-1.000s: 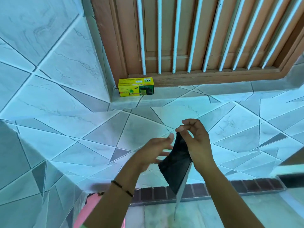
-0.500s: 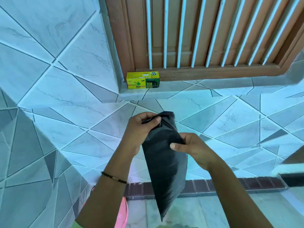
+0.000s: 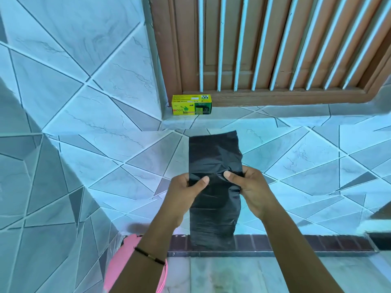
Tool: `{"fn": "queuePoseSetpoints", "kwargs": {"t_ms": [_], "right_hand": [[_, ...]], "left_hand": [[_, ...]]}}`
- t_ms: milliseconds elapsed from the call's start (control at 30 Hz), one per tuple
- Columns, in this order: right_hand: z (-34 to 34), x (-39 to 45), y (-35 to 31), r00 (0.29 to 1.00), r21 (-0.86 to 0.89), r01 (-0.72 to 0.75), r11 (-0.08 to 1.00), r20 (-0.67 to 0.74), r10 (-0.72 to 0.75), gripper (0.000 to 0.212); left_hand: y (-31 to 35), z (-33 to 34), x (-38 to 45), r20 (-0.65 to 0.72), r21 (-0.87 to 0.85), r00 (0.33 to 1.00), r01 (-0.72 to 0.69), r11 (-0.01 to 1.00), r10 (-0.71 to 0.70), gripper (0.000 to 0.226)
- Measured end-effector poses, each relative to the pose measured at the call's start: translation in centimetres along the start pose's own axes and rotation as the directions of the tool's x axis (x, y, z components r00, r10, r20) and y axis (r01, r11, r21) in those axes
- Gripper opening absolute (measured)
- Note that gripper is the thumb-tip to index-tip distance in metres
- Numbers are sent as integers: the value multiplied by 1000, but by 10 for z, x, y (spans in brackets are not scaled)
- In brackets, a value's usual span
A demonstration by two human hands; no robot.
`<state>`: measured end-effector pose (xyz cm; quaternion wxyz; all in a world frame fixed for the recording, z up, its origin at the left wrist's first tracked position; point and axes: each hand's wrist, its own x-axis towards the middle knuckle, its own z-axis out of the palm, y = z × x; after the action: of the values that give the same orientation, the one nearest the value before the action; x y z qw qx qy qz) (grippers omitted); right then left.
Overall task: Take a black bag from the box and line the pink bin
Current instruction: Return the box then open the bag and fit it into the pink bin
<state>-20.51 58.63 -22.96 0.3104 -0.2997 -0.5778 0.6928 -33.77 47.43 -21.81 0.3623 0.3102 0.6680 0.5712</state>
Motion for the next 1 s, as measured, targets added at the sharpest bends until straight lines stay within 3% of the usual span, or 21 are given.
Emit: {"fn": "queuePoseSetpoints", "kwargs": {"t_ms": [67, 167, 267, 333, 400, 533, 700, 800, 867, 1000], "right_hand": [[-3, -4, 0, 995, 19, -16, 1000, 100, 14, 34], [-5, -12, 3, 978, -61, -39, 997, 204, 51, 30], [-5, -16, 9, 991, -78, -22, 997, 132, 32, 20], [-5, -16, 7, 997, -27, -12, 1000, 71, 13, 20], [-7, -15, 4, 999, 13, 2, 1000, 40, -2, 18], [-10, -20, 8, 996, 17, -34, 999, 85, 33, 23], [-8, -28, 21, 997, -131, -33, 991, 71, 43, 23], [-8, -29, 19, 1000, -9, -9, 1000, -14, 8, 19], [-9, -27, 17, 999, 44, -20, 999, -47, 22, 21], [-15, -27, 16, 996, 14, -89, 996, 7, 89, 21]], "left_hand": [[4, 0, 0, -43, -83, 999, -22, 996, 19, 15], [10, -1, 2, -88, -183, 996, -47, 982, 31, 16], [8, -5, -1, -36, -223, 997, -70, 972, 63, 23], [0, -5, -7, 84, -150, 996, -27, 988, 40, 40], [-9, -3, -12, 144, -74, 990, 16, 997, -6, 34], [-17, 2, -12, 19, -144, 1000, 14, 990, -11, 13], [-15, -3, -10, 37, -311, 999, 36, 950, -25, 27], [-28, -5, -13, 143, -169, 984, 126, 978, -102, 50], [-35, 1, -16, 166, -139, 978, 149, 979, -125, 39], [-31, 9, -10, 36, -262, 992, 125, 957, -120, 22]]}}
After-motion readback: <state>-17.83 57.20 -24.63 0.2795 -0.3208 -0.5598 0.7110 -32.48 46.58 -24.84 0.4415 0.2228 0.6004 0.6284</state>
